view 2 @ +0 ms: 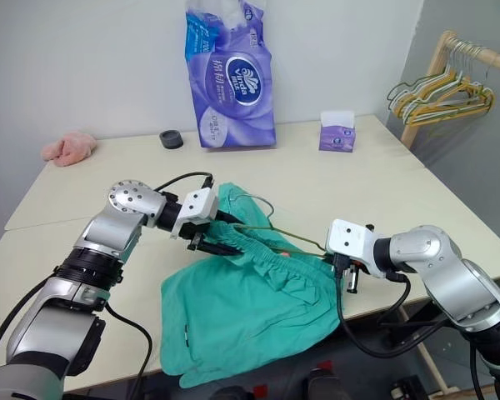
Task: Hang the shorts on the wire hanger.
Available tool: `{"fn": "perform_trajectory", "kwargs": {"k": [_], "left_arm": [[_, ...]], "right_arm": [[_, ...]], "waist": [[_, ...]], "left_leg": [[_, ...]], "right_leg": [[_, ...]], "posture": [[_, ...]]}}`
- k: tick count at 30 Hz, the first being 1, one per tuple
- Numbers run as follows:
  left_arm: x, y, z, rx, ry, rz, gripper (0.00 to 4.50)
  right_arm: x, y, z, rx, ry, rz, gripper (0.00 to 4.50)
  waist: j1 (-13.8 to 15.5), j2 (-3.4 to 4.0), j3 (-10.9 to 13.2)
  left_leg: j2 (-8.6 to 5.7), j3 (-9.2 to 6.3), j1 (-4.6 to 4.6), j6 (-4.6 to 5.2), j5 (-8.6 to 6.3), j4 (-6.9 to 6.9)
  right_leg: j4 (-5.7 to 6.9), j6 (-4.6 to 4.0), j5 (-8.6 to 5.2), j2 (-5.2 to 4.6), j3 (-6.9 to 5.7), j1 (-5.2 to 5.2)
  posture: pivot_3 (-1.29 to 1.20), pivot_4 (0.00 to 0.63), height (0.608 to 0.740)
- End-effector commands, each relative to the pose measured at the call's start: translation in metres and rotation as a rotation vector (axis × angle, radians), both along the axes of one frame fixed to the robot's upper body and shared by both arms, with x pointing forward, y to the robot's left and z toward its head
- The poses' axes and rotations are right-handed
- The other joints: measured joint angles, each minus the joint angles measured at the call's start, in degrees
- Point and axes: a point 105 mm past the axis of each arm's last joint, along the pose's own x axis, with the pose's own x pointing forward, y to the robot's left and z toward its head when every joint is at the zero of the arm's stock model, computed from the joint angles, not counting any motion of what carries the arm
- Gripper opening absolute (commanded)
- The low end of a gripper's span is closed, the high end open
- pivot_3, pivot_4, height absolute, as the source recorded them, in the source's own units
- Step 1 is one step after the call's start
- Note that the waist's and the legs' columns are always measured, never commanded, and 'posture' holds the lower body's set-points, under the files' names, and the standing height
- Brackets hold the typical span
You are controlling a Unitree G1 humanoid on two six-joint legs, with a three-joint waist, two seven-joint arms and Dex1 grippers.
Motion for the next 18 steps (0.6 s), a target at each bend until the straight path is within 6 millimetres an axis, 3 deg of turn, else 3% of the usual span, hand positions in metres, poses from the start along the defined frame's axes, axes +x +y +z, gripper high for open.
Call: {"fn": "perform_trajectory", "kwargs": {"k": [1, 7, 13, 18], "left_arm": [[-0.001, -0.006, 0.004, -0.011, -0.015, -0.031, 1.81], [-0.007, -0.008, -0.003, -0.010, 0.005, -0.045, 0.06], [-0.008, -0.008, -0.005, -0.009, 0.006, -0.047, 0.02], [-0.007, -0.006, -0.006, -0.004, 0.000, -0.037, 0.00]], "right_arm": [[-0.001, 0.013, 0.025, 0.039, -0.098, 0.071, 0.00], [-0.003, 0.019, 0.029, 0.043, -0.134, 0.115, 0.00], [-0.005, 0.015, 0.026, -0.016, -0.162, 0.165, 0.00], [0.001, -0.014, 0.031, -0.114, -0.183, 0.137, 1.31]], "waist": [[-0.01, 0.00, 0.00], [-0.06, 0.00, 0.00], [-0.04, 0.00, 0.00], [-0.05, 0.00, 0.00]], "left_leg": [[0.00, 0.00, 0.00, 0.00, 0.00, 0.00], [0.00, 0.00, 0.01, 0.00, 0.00, 0.00], [0.00, -0.01, -0.02, 0.00, 0.00, 0.04], [0.00, -0.01, -0.02, 0.00, 0.00, 0.04]], "right_leg": [[0.00, 0.00, 0.00, 0.00, 0.00, 0.00], [0.01, 0.00, 0.00, 0.00, 0.01, 0.00], [0.02, 0.00, 0.00, 0.00, 0.00, -0.02], [0.03, 0.00, 0.00, 0.00, -0.01, -0.02]], "posture": [[-0.14, 0.018, 0.740], [-0.14, 0.020, 0.740], [-0.14, 0.022, 0.740], [-0.14, 0.024, 0.740]]}}
